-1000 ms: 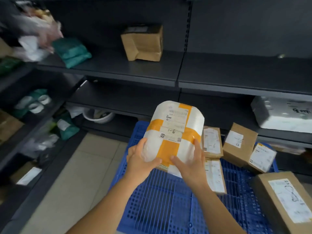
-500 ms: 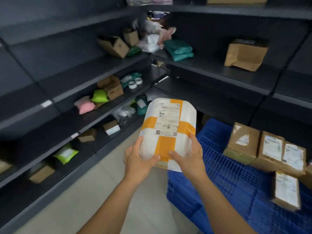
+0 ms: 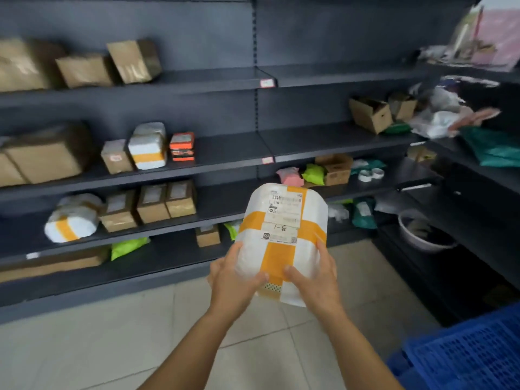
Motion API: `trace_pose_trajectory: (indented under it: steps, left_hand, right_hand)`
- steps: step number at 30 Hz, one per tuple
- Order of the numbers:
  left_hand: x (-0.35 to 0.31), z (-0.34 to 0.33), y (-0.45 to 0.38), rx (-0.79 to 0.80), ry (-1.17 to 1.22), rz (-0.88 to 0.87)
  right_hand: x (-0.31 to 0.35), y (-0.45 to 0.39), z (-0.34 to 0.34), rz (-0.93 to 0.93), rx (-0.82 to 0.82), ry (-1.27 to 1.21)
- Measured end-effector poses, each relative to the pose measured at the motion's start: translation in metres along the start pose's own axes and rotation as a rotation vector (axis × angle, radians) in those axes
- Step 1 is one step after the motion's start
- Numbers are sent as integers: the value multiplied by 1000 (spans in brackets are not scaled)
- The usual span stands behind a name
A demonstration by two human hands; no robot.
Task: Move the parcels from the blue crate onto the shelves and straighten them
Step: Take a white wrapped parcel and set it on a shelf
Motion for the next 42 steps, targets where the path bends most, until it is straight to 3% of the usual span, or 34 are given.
trace_pose_trajectory:
  steps: [9,16,26,35,42]
  left_hand:
    - [64,111,-26,-244,25,142]
    - [100,146,-92,-304,20,270]
    - [123,105,-252,-190,-94,438]
    - [167,37,-397,-1,-250,434]
    - [210,18,-502,31,-323,389]
  right_hand:
    - [42,-32,-145,72,260,88]
    - [46,-93,-232,44,374,124]
    - [6,-232,-303,-67,587,270]
    - [-54,-365,-342,-117,536,360]
    - [-94,-453,-395,-79,504,375]
Point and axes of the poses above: each hand's wrist, its own y-axis away from the middle knuckle, its own z-axis out of the back of the hand, x = y × z, the point moved 10 cm from there along -y, towards the middle knuckle, and after that the axes turned 1 degree about y, right-handed, at the moved point
